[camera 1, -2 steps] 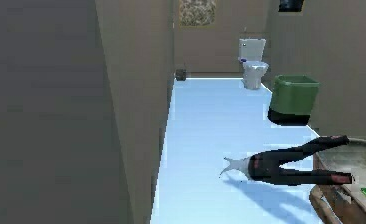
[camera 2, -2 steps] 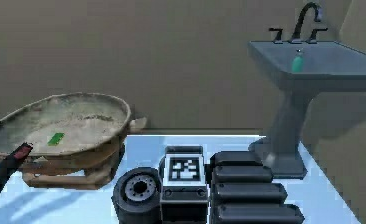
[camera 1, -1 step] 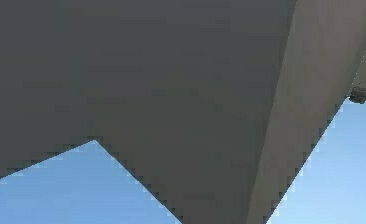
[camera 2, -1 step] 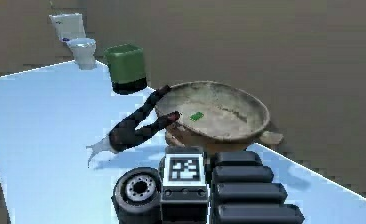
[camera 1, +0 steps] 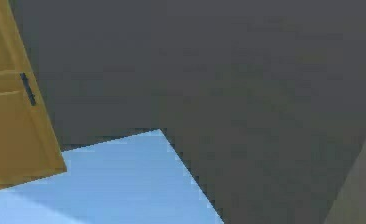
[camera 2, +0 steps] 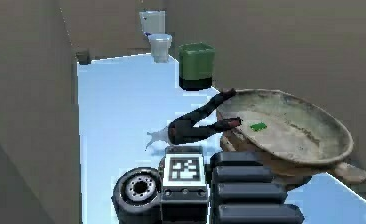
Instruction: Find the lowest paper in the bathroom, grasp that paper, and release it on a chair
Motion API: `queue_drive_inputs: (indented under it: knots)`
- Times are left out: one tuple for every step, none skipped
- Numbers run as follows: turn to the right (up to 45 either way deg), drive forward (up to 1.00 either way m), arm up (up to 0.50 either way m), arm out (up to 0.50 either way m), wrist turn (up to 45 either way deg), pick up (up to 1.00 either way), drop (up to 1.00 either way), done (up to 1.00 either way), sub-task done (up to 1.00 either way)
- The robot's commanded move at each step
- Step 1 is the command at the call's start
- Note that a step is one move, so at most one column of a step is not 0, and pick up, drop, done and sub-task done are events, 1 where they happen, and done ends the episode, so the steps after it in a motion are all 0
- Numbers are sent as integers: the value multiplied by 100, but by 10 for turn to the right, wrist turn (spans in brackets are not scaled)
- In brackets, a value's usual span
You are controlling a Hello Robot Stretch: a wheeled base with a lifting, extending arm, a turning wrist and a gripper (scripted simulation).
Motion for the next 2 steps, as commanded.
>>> queue_drive_inputs:
  knots:
    - [0, 45, 0, 0, 0, 0, 0, 0, 0]
    - [-450, 0, 0, 0, 0, 0, 0, 0, 0]
